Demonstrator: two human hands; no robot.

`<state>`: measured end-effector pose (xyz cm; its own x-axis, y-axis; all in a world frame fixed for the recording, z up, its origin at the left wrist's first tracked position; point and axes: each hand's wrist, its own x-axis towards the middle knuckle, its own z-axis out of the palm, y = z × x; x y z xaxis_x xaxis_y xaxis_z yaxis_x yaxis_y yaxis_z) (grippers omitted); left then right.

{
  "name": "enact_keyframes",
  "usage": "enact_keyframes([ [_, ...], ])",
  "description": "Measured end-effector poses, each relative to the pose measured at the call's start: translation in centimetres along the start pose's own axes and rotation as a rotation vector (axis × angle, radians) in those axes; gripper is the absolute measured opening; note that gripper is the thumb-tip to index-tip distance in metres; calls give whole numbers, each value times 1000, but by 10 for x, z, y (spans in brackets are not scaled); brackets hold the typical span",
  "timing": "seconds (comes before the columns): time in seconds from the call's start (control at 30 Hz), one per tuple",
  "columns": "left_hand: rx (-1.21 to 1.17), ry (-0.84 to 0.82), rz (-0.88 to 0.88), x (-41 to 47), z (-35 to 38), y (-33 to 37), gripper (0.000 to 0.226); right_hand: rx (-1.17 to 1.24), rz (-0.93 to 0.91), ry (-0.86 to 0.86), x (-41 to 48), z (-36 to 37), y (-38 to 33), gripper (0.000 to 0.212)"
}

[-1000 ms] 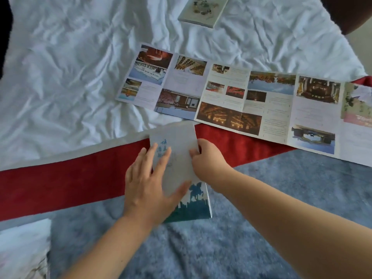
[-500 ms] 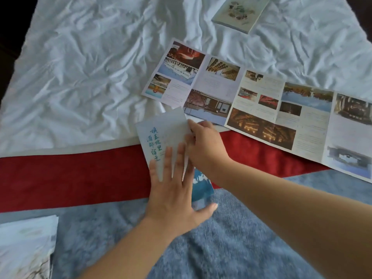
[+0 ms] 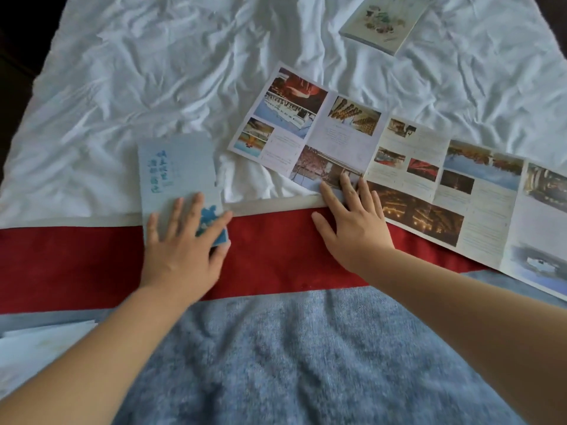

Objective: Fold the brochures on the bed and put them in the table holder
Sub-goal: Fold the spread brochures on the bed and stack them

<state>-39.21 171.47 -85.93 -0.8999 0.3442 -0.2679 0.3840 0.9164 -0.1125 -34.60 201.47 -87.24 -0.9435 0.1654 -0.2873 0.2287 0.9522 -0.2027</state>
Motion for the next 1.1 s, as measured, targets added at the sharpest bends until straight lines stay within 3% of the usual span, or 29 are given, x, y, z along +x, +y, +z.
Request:
enact_keyframes([
  [0.2, -26, -73, -74, -2, -17, -12, 84, 10, -41, 23, -22, 1, 8, 57],
  [0.47, -206, 71, 176, -29, -28, 70, 67, 91, -75, -65, -86, 14, -8, 55],
  [0.63, -224, 79, 209, -34, -27, 92, 65, 130, -316, -160, -151, 24, -12, 56],
  [0.77, -145, 35, 336, -32, -29, 103, 71, 64, -692, -41, -183, 26, 12, 25],
  [0.87, -102, -1, 508, -32, -26, 119, 67, 34, -871, 11, -188, 23, 40, 26],
  [0.97, -2, -54, 618, -33, -15, 140, 64, 0, -951, 56, -187, 14, 67, 23],
  [1.1, 52, -85, 522, -38, -5, 149, 69, -129, -901, 94, -177, 2, 93, 33],
])
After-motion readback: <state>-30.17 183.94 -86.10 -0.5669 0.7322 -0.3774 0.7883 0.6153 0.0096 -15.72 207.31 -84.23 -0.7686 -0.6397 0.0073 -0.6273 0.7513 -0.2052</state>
